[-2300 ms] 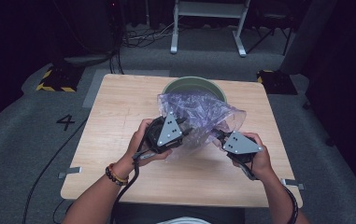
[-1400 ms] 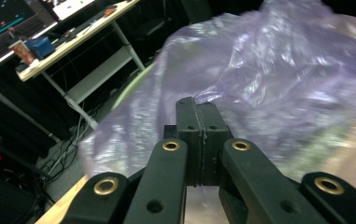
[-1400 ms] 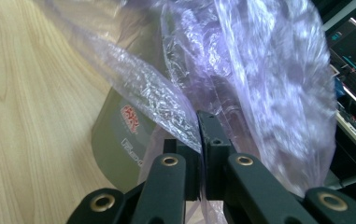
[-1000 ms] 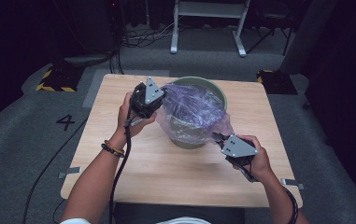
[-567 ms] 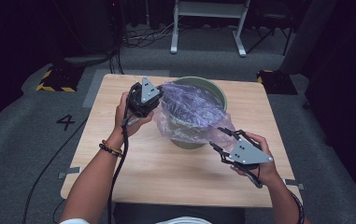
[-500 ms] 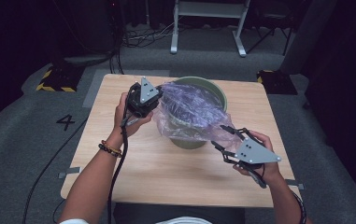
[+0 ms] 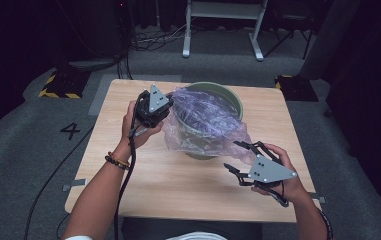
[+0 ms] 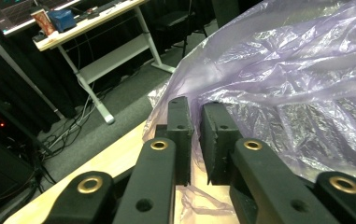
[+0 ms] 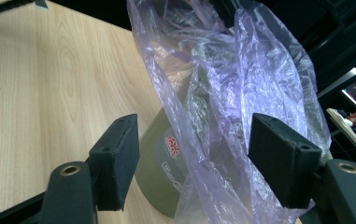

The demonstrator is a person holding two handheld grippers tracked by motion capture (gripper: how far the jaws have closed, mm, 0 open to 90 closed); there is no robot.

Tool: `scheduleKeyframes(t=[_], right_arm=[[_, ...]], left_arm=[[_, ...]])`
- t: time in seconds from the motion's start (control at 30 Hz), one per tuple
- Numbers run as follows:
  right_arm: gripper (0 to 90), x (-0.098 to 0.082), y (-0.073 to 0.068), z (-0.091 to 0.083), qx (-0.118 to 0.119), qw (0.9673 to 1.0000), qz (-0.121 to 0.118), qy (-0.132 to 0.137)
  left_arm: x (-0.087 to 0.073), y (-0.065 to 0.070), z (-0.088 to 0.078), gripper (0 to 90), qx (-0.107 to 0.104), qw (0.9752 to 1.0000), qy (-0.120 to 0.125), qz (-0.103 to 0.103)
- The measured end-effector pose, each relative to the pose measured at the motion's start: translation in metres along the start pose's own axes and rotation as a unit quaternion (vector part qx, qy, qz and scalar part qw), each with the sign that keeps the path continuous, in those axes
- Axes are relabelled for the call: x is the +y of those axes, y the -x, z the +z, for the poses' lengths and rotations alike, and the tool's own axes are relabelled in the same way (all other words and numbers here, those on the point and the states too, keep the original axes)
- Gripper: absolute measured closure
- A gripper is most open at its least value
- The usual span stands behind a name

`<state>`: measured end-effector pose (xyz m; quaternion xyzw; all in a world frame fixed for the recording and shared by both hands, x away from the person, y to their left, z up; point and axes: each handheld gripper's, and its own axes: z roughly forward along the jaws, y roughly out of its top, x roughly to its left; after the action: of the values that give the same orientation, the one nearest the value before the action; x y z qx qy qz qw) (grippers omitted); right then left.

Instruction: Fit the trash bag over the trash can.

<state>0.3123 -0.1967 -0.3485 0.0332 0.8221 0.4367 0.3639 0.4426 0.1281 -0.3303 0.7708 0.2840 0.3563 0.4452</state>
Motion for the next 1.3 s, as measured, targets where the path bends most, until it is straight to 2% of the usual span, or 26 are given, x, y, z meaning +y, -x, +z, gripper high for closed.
scheduleKeyframes(t=[0.03,0.07,0.1,0.13,0.17,0.2,0.27,0.3,0.33,0.37,0.4,0.43,0.47,0.5,0.53,0.57,0.6,0.63,0.67,0.73,0.97,1.0,1.1,1.17,1.2,1.3], right_arm=[[34.0,0.000,0.001,-0.002,0.003,1.0000,0.004,0.007],[35.5,0.003,0.006,-0.007,0.001,0.9992,0.022,0.032],[35.5,0.003,0.006,-0.007,0.001,0.9992,0.022,0.032],[36.2,0.004,0.009,-0.009,-0.004,0.9988,0.029,0.039],[37.7,0.007,0.016,-0.012,-0.022,0.9980,0.039,0.044],[38.4,0.010,0.024,-0.010,-0.053,0.9970,0.044,0.034],[38.4,0.011,0.028,-0.007,-0.064,0.9967,0.044,0.027],[38.4,0.011,0.033,-0.001,-0.067,0.9968,0.042,0.015],[38.8,0.009,0.040,0.012,-0.068,0.9966,0.040,-0.021],[38.8,0.009,0.040,0.012,-0.068,0.9966,0.040,-0.021],[41.0,0.007,0.042,0.019,-0.070,0.9962,0.041,-0.034],[47.0,0.004,0.043,0.024,-0.074,0.9955,0.036,-0.046],[58.4,0.000,0.042,0.031,-0.073,0.9947,0.025,-0.068],[58.4,0.000,0.042,0.031,-0.073,0.9947,0.025,-0.068],[67.2,-0.003,0.041,0.035,-0.069,0.9938,0.023,-0.084],[67.2,-0.003,0.041,0.035,-0.069,0.9938,0.023,-0.084],[76.3,-0.005,0.043,0.037,-0.081,0.9921,0.024,-0.092],[76.3,-0.005,0.043,0.037,-0.081,0.9921,0.024,-0.092],[81.9,-0.007,0.047,0.036,-0.088,0.9912,0.038,-0.092],[85.9,-0.009,0.052,0.034,-0.098,0.9901,0.048,-0.088],[88.7,-0.013,0.067,0.031,-0.120,0.9868,0.074,-0.079],[89.4,-0.015,0.073,0.033,-0.124,0.9857,0.082,-0.080],[89.8,-0.017,0.079,0.036,-0.131,0.9840,0.088,-0.083],[90.0,-0.021,0.088,0.040,-0.131,0.9828,0.102,-0.081],[90.0,-0.022,0.093,0.044,-0.139,0.9808,0.105,-0.088],[90.0,-0.025,0.100,0.048,-0.142,0.9792,0.113,-0.091]], left_arm=[[0.000,0.000,0.000,81.4,0.001,1.0000,0.000,0.000],[0.000,-0.001,-0.001,81.3,0.000,1.0000,0.001,-0.001],[0.000,-0.001,-0.001,81.0,0.000,1.0000,0.001,-0.001],[-0.001,-0.002,-0.001,81.0,0.000,1.0000,0.003,-0.004],[-0.001,-0.003,0.000,80.6,0.000,1.0000,0.003,-0.006],[-0.001,-0.004,0.000,79.8,0.001,1.0000,0.004,-0.006],[-0.002,-0.004,0.001,79.3,0.000,0.9999,0.006,-0.012],[-0.002,-0.004,0.001,79.0,0.001,0.9999,0.006,-0.012],[-0.002,-0.005,0.000,77.5,0.000,0.9999,0.008,-0.014],[-0.002,-0.005,0.000,77.5,0.000,0.9999,0.008,-0.014],[-0.002,-0.005,0.000,77.5,0.000,0.9999,0.010,-0.014],[-0.002,-0.005,-0.001,76.8,0.001,0.9999,0.010,-0.012],[-0.002,-0.005,-0.001,75.9,0.001,0.9999,0.010,-0.012],[-0.002,-0.005,-0.001,75.2,0.001,0.9999,0.010,-0.012],[-0.003,-0.006,-0.002,74.5,0.001,0.9999,0.009,-0.010],[-0.003,-0.006,-0.002,74.2,0.001,0.9999,0.009,-0.010],[-0.003,-0.007,-0.003,73.8,0.004,0.9999,0.008,-0.008],[-0.003,-0.007,-0.003,73.6,0.004,0.9999,0.008,-0.008],[-0.004,-0.009,-0.004,72.6,0.003,0.9999,0.008,-0.011],[-0.005,-0.009,-0.004,71.1,0.005,0.9999,0.008,-0.011],[-0.007,-0.013,-0.001,66.9,0.015,0.9998,0.000,-0.010],[-0.007,-0.014,0.001,62.0,0.020,0.9997,-0.005,-0.010],[-0.008,-0.015,0.004,58.7,0.028,0.9995,-0.011,-0.012],[-0.008,-0.017,0.005,52.3,0.036,0.9990,-0.014,-0.021],[-0.010,-0.021,0.006,48.9,0.038,0.9987,-0.009,-0.032],[-0.012,-0.026,0.007,46.7,0.041,0.9983,-0.008,-0.041]])
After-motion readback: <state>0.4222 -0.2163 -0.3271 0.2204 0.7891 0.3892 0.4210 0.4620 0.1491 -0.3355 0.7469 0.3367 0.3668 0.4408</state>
